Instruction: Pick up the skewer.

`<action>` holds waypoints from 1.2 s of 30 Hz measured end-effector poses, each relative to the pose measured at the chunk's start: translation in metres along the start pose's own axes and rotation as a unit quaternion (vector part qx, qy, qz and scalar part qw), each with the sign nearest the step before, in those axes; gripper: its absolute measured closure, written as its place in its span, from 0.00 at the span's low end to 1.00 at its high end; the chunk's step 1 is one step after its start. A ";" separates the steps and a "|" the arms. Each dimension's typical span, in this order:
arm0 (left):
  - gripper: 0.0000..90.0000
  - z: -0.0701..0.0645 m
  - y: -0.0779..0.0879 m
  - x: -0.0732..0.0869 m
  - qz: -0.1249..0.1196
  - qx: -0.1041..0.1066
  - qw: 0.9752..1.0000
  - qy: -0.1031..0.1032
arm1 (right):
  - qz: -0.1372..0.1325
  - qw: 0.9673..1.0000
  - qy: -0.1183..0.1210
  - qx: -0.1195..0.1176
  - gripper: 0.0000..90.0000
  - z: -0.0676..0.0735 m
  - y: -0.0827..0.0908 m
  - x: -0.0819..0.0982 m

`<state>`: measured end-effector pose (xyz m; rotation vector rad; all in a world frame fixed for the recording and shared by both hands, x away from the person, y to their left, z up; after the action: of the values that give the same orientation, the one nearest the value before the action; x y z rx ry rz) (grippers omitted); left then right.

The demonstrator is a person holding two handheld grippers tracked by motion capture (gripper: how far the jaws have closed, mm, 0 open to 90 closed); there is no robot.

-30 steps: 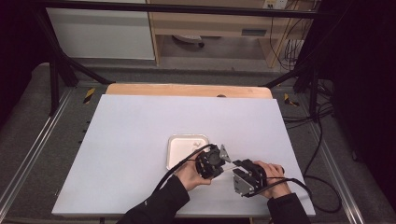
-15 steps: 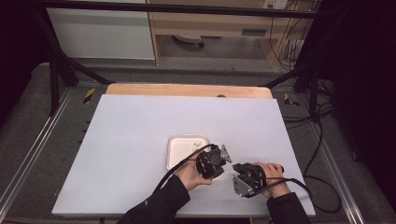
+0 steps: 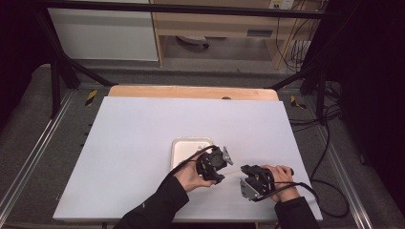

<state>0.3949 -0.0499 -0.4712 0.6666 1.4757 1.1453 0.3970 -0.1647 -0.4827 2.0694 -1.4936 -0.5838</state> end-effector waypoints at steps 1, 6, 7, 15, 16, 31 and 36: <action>0.71 0.001 0.001 0.002 0.005 0.002 1.000 0.001 | 0.001 1.000 0.009 -0.001 0.99 -0.001 -0.001 0.001; 0.74 0.002 -0.001 0.007 0.026 0.000 1.000 -0.006 | 0.014 1.000 0.022 -0.006 0.99 0.000 -0.004 0.002; 0.75 0.001 -0.002 0.007 0.027 0.003 1.000 -0.004 | 0.014 1.000 0.025 -0.006 0.99 0.000 -0.004 0.001; 0.95 -0.007 -0.011 0.009 0.057 0.016 0.998 -0.021 | 0.017 0.999 0.035 -0.004 0.99 -0.003 -0.002 -0.004; 0.97 -0.007 -0.012 0.009 0.059 0.017 0.998 -0.021 | 0.019 0.999 0.036 -0.004 0.99 -0.003 -0.002 -0.004; 0.99 -0.006 -0.009 0.009 0.057 -0.003 0.998 -0.011 | 0.008 1.000 0.022 0.004 0.92 -0.006 0.000 -0.005; 0.99 0.002 -0.003 0.017 0.042 -0.009 0.999 0.004 | -0.002 0.999 -0.046 -0.003 0.63 -0.011 0.004 -0.001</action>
<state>0.3936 -0.0355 -0.4805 0.7177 1.4545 1.2264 0.4004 -0.1627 -0.4713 2.0668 -1.5367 -0.6925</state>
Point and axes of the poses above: each handheld gripper's, and its own axes: y roughly backward along the jaws, x roughly out of its underside, z roughly to its left, the point moved 10 cm from there along -y, roughly forward along the jaws, and after that the axes turned 3 degrees about z, right-handed, at the moved point
